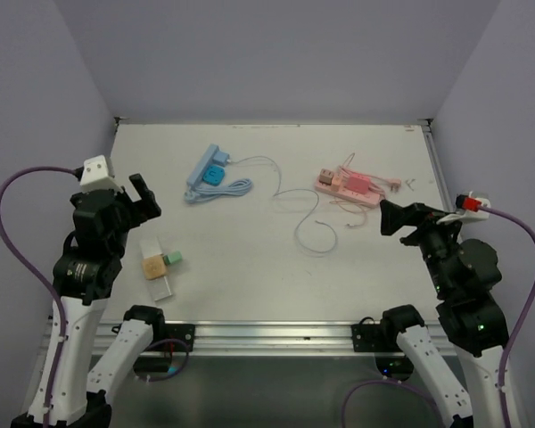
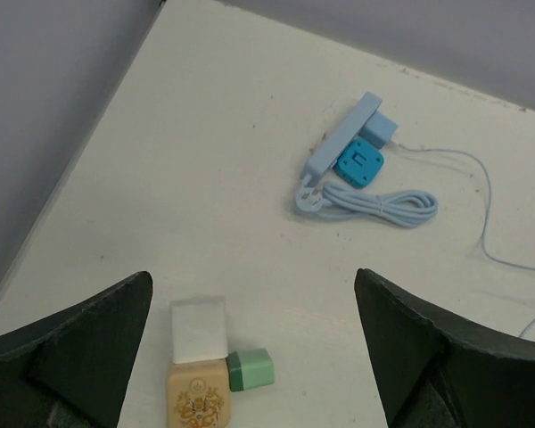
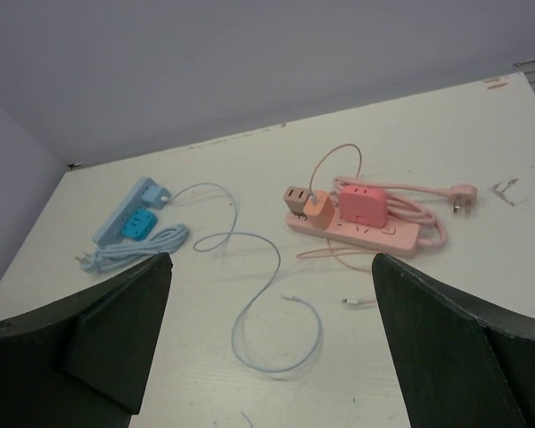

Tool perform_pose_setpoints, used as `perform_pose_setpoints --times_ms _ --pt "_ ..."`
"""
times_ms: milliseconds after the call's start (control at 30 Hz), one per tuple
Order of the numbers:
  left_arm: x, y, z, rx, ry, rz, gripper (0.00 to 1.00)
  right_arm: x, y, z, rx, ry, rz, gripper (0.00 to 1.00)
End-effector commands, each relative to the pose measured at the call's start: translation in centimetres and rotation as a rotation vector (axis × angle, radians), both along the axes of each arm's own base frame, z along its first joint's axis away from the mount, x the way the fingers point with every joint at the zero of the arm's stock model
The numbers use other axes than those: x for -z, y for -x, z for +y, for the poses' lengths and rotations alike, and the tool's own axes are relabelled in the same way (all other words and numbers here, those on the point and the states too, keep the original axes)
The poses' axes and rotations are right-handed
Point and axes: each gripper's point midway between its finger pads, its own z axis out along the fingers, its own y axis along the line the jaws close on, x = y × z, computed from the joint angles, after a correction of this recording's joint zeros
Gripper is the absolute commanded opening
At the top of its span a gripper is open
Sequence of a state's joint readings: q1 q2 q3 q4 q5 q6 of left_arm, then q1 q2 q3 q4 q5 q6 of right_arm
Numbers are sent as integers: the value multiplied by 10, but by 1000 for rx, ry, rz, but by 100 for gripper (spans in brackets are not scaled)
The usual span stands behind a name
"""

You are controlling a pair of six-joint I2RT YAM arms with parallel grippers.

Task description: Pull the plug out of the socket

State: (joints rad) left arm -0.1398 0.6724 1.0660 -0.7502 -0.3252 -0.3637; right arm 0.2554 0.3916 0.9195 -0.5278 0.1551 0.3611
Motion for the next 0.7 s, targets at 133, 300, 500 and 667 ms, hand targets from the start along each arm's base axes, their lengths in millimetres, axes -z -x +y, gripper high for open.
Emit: perform_pose_setpoints --times_ms 133,300,500,667 --pt "78 -16 -2 -42 13 212 100 22 -9 23 -99 -41 81 99" --pt "110 -30 10 -112 -40 334 100 39 -14 35 -148 -46 138 99" --pt "147 -38 21 -170 -55 459 100 49 -16 46 -198 -69 178 99" --pt "178 -44 21 -182 -43 530 100 56 -17 46 -198 -64 177 99"
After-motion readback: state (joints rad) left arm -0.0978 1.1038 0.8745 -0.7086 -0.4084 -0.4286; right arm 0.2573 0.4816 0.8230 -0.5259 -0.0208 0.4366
